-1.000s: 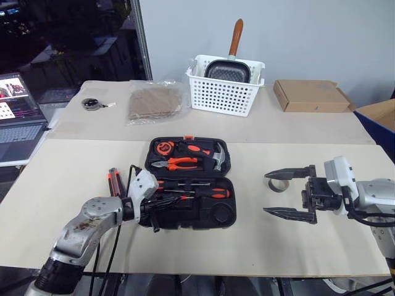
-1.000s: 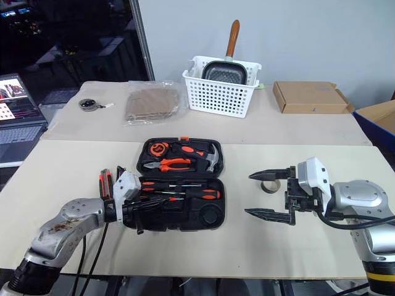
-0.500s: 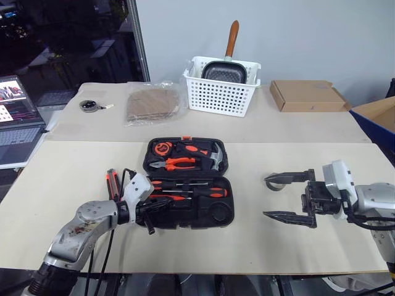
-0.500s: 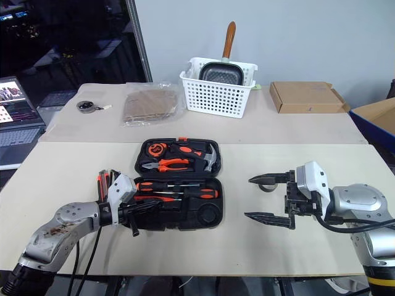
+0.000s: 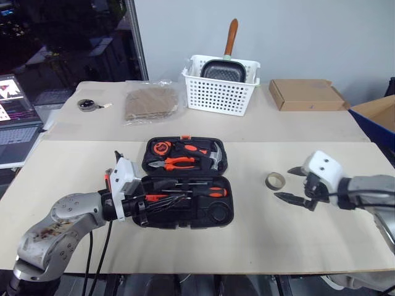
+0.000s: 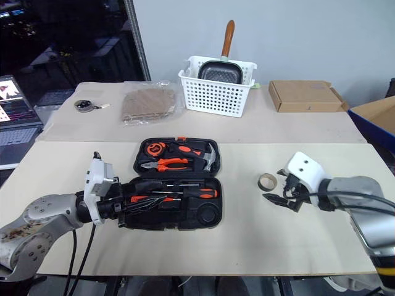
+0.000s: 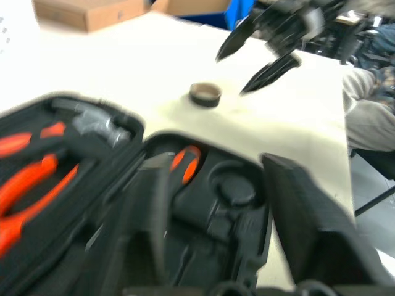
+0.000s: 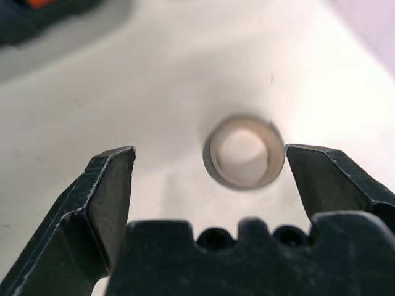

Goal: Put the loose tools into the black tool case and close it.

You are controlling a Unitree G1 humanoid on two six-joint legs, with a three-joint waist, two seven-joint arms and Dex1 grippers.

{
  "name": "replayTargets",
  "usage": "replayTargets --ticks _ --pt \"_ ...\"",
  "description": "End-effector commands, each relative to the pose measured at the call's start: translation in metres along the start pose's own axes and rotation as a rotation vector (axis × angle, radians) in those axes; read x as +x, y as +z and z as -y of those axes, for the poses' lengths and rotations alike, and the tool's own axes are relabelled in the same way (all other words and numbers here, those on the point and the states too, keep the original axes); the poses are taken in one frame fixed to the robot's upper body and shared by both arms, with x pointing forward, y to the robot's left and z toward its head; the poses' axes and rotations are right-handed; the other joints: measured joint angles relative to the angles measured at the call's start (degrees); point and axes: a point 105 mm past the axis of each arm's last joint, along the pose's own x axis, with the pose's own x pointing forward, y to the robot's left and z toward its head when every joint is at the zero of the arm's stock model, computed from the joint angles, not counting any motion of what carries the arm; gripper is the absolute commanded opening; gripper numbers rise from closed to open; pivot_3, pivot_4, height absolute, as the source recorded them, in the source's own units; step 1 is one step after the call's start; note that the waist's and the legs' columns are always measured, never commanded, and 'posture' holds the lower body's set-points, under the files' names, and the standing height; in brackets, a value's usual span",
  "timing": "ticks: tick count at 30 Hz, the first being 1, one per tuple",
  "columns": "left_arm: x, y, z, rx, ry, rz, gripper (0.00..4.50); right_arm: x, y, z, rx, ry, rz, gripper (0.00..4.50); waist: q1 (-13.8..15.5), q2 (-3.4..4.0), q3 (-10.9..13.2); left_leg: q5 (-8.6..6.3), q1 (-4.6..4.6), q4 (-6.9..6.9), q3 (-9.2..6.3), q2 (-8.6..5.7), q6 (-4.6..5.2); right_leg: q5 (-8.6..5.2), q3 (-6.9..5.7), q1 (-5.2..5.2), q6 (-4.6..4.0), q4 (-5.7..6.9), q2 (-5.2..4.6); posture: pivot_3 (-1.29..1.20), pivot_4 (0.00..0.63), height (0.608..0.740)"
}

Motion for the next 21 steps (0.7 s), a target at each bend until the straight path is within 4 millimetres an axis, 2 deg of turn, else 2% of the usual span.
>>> replayTargets --ticks 1,2,3,8,16,18,21 --pt "0.003 0.017 0.01 0.047 -0.038 0.015 4.04 0.011 -0.005 0.005 0.013 0.015 -0.052 3.31 -0.1 0.0 0.0 0.0 0.0 0.0 0.0 0.0 0.0 0.0 0.0 -0.01 0.0 0.0 0.0 0.0 0.15 0.74" --pt "0.002 0.019 0.012 0.055 -0.043 0.01 4.38 0.016 -0.004 0.007 0.011 0.011 -0.056 3.02 -0.1 0.0 0.0 0.0 -0.01 0.0 0.0 -0.01 0.0 0.0 0.0 -0.01 0.0 -0.01 0.0 0.0 0.15 0.74" --pt "0.002 0.02 0.013 0.06 -0.045 0.006 4.46 0.019 -0.004 0.009 0.01 0.007 -0.062 2.72 -0.2 0.0 0.0 0.0 -0.03 -0.01 0.0 -0.01 0.0 0.0 0.0 -0.01 0.0 -0.02 0.0 0.0 0.15 0.74" --pt "-0.001 0.026 0.016 0.069 -0.04 0.001 4.46 0.028 -0.001 0.01 -0.019 0.02 -0.072 2.72 -0.1 0.03 0.0 -0.01 -0.12 -0.01 0.0 -0.01 0.02 -0.02 0.0 -0.08 0.04 -0.07 -0.01 0.0 0.15 0.74" --pt "-0.009 0.021 0.019 0.068 -0.01 -0.028 4.46 0.036 0.01 0.014 -0.054 0.011 -0.059 2.72 -0.2 0.05 0.1 -0.02 -0.15 -0.01 0.0 -0.01 0.02 -0.01 -0.05 -0.05 0.04 -0.2 -0.03 0.0 0.15 0.74" --pt "-0.012 0.016 0.016 0.049 0.025 -0.032 4.46 0.034 0.015 0.013 -0.06 0.018 -0.041 2.72 -0.2 0.06 0.1 -0.01 -0.13 -0.01 0.01 0.0 0.01 -0.01 -0.05 -0.04 0.04 -0.2 -0.02 0.0 0.15 0.74" --pt "-0.033 0.002 -0.01 -0.058 0.243 0.0 4.46 0.026 0.027 0.006 -0.089 0.048 0.043 2.72 -0.2 0.09 0.1 -0.01 -0.13 -0.03 0.01 0.01 0.01 -0.01 -0.06 -0.06 0.03 -0.18 -0.01 0.0 0.15 0.74"
